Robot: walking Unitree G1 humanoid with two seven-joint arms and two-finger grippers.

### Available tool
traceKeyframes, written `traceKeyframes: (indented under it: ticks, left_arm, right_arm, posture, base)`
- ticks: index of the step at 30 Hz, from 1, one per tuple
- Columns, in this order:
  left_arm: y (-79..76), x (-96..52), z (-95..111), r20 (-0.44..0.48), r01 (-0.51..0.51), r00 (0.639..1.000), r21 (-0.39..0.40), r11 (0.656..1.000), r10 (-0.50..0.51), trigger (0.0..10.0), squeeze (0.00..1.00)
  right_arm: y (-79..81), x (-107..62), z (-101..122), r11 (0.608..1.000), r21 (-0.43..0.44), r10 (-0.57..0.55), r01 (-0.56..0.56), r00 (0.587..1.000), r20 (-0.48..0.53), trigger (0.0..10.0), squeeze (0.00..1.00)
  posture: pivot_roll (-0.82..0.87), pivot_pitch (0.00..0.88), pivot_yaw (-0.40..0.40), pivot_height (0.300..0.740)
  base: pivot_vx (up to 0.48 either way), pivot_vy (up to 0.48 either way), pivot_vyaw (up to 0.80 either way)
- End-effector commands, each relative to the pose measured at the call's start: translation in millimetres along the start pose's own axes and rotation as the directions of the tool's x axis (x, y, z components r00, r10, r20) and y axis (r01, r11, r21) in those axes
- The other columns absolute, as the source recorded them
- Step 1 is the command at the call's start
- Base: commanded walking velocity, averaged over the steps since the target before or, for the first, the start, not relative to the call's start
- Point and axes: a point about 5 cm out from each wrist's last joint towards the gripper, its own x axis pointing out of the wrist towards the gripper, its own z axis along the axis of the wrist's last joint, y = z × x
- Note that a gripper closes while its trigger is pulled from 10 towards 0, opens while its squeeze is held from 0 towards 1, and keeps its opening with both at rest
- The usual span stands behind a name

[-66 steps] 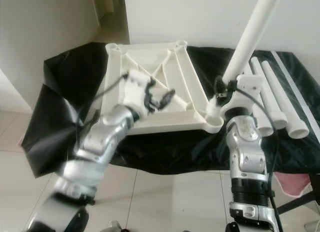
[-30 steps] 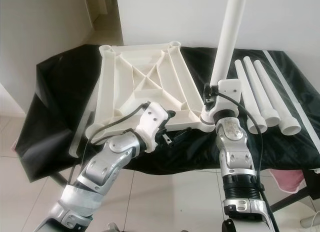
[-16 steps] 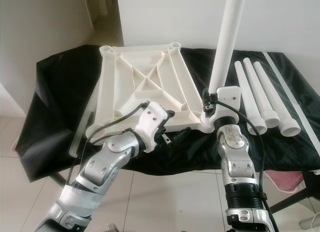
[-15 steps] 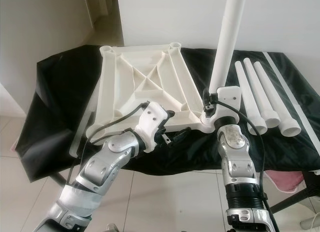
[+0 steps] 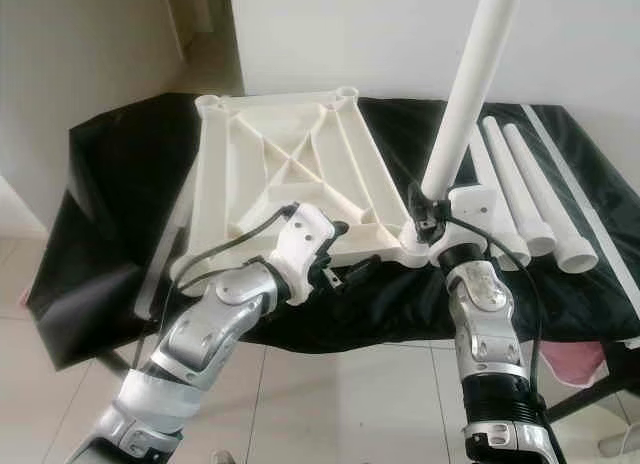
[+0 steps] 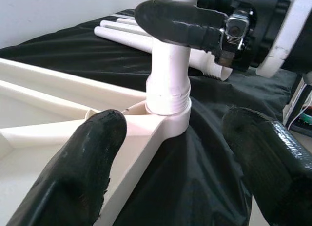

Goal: Building children table

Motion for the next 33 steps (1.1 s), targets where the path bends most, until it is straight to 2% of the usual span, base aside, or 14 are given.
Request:
traceKeyframes:
  ticks: [1,7,8,9,11,20,24,33]
  left_arm:
    - [-0.5,0.7,2.3,-0.004,0.029,1.0,0.011,1.0,-0.029,10.0,0.0]
    - [-1.3,0.5,3.1,0.0,0.028,1.0,0.009,1.0,-0.028,10.0,0.0]
    - [-1.6,0.7,3.3,0.002,0.029,1.0,0.008,1.0,-0.029,10.0,0.0]
    - [-1.6,0.7,3.3,0.002,0.029,1.0,0.008,1.0,-0.029,10.0,0.0]
    - [-2.2,1.1,3.7,0.004,0.031,0.999,0.008,0.999,-0.031,10.0,0.0]
    - [-3.5,1.8,5.1,0.01,0.036,0.999,0.009,0.999,-0.036,10.0,0.0]
    - [-3.2,1.0,6.0,0.014,0.027,1.0,0.006,1.0,-0.027,10.0,0.0]
    - [-2.5,0.0,6.8,0.017,0.016,1.0,-0.001,1.0,-0.016,10.0,0.0]
  right_arm:
    - [11.4,-6.3,-14.5,0.996,0.05,0.079,-0.076,0.995,-0.057,10.0,0.0]
    - [7.5,-8.4,-24.6,0.992,0.109,0.069,-0.056,0.991,-0.116,10.0,0.0]
    - [5.1,-6.3,-28.8,0.993,0.109,0.052,-0.034,0.985,-0.166,10.0,0.0]
    - [5.1,-6.3,-28.8,0.993,0.109,0.052,-0.034,0.985,-0.166,10.0,0.0]
    - [2.8,-3.2,-34.0,0.993,0.117,0.039,-0.012,0.972,-0.23,10.0,0.0]
    - [1.5,13.8,-29.1,0.977,0.209,0.023,0.041,0.955,-0.295,10.0,0.0]
    - [3.5,19.4,-32.0,0.961,0.265,0.018,0.083,0.933,-0.36,10.0,0.0]
    - [5.8,18.9,-35.1,0.972,0.22,0.018,0.076,0.917,-0.398,10.0,0.0]
  posture:
    - [-0.07,0.003,0.0,0.74]
    - [-0.07,0.001,0.002,0.74]
    - [-0.07,0.0,0.002,0.74]
    - [-0.07,0.0,0.002,0.74]
    - [-0.07,0.0,0.004,0.74]
    - [-0.07,0.0,0.002,0.74]
    - [-0.06,0.0,-0.005,0.74]
    - [-0.06,0.0,-0.01,0.74]
  base:
    - [0.0,0.0,0.0]
    - [0.0,0.0,0.0]
    - [0.0,0.0,0.0]
    - [0.0,0.0,0.0]
    - [0.0,0.0,0.0]
    - [0.0,0.0,0.0]
    - [0.0,0.0,0.0]
    - [0.0,0.0,0.0]
